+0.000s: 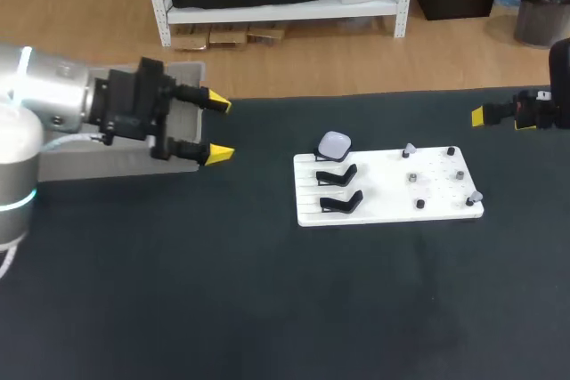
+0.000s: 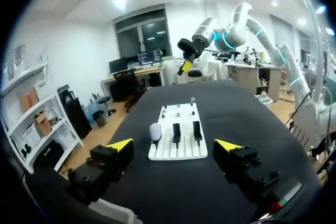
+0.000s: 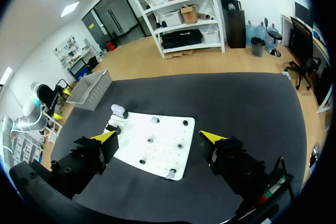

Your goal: Pick up each earbud case from the left stands, insert the matching earbuds, close the lid, and place the case in the box.

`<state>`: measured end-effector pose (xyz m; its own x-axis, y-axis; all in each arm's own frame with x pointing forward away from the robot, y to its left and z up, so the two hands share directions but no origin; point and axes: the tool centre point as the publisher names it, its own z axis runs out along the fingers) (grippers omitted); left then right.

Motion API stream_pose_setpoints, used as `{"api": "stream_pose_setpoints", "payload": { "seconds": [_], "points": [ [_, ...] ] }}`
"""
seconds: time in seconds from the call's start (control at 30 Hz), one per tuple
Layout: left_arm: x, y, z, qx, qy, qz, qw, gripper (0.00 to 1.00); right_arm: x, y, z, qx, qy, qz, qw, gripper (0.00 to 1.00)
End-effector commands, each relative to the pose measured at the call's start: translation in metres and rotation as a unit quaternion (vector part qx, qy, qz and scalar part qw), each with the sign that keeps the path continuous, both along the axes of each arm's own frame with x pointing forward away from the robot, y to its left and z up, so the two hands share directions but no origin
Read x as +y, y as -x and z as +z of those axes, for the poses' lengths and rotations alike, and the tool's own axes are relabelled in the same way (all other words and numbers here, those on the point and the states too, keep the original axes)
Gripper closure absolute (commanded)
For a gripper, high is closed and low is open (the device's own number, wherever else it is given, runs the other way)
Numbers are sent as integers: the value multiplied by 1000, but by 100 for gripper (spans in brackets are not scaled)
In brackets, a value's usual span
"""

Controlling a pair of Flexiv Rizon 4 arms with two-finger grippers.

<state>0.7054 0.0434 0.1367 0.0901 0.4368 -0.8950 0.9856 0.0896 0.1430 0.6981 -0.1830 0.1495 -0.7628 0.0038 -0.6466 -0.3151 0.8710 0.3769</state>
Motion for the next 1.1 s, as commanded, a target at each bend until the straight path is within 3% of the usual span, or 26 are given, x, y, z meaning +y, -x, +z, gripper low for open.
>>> {"api": "stream_pose_setpoints", "payload": {
  "seconds": [0.03,0.1,0.7,0.87,1.1],
  "points": [
    [-32,-8,-14,5,-25,23,999,0,0,-1,0,0,-1,1,1000,0],
    [-41,-8,-18,1,-9,14,1000,0,0,-1,0,0,-1,1,1000,0],
    [-41,-8,-18,1,-9,14,1000,0,0,-1,0,0,-1,1,1000,0],
    [-48,-17,-24,21,-31,18,999,0,0,-1,0,0,-1,1,1000,0],
    [-56,-31,-29,31,-30,13,999,0,0,-1,0,0,-1,1,1000,0]
  ]
}}
